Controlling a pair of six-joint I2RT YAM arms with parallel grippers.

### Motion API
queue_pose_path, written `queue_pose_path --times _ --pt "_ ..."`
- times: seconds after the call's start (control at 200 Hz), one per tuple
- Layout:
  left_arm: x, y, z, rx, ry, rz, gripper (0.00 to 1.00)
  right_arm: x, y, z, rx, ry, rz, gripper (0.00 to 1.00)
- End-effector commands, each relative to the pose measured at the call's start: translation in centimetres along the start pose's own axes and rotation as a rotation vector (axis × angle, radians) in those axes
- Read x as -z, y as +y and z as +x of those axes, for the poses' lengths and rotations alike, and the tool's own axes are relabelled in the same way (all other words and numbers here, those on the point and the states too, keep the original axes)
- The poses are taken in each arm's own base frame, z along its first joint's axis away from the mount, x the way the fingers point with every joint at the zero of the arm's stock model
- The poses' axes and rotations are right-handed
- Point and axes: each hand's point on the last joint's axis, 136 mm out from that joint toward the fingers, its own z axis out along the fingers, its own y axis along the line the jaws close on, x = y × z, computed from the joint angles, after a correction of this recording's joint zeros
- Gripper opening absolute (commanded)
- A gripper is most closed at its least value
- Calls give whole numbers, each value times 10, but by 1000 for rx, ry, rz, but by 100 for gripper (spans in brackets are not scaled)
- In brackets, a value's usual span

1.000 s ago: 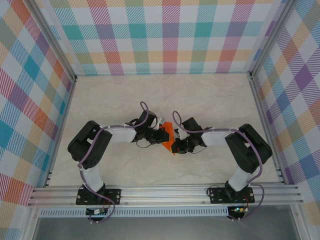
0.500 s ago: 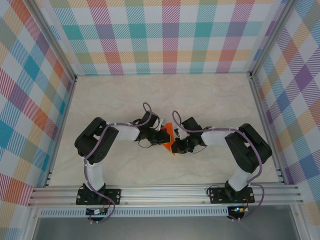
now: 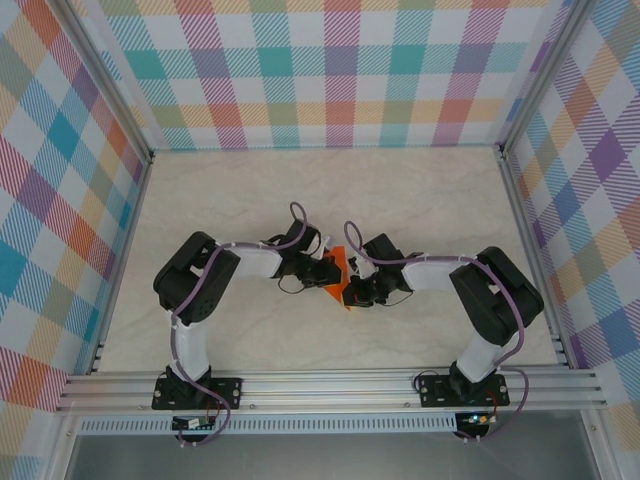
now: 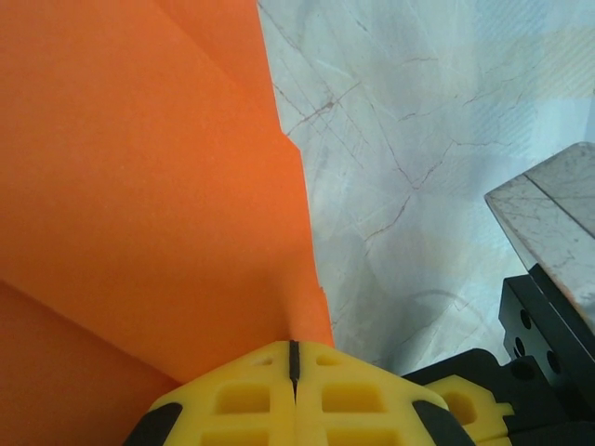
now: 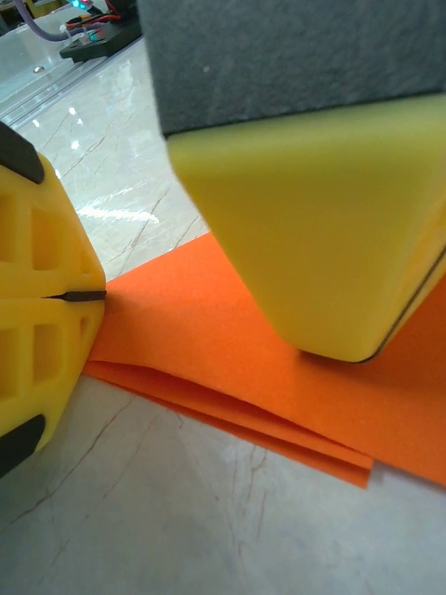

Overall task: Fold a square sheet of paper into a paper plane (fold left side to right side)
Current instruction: Fourth fold the wing at the center of the table.

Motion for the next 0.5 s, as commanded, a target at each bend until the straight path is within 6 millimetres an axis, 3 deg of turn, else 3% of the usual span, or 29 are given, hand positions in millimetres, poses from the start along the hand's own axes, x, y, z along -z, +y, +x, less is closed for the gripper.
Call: queue_pose_path --times 0.0,0.16,0.275,0.495 --pt "9 45 -28 24 -61 -107 1 -7 -63 51 -120 150 231 0" --pt "19 47 -55 20 -73 -85 1 -7 -61 51 -117 152 224 0" --pt "22 30 -73 -6 -79 -14 3 -8 -58 50 -113 149 209 0" --pt "32 1 -89 -44 -89 72 5 -7 -47 41 -94 129 164 0"
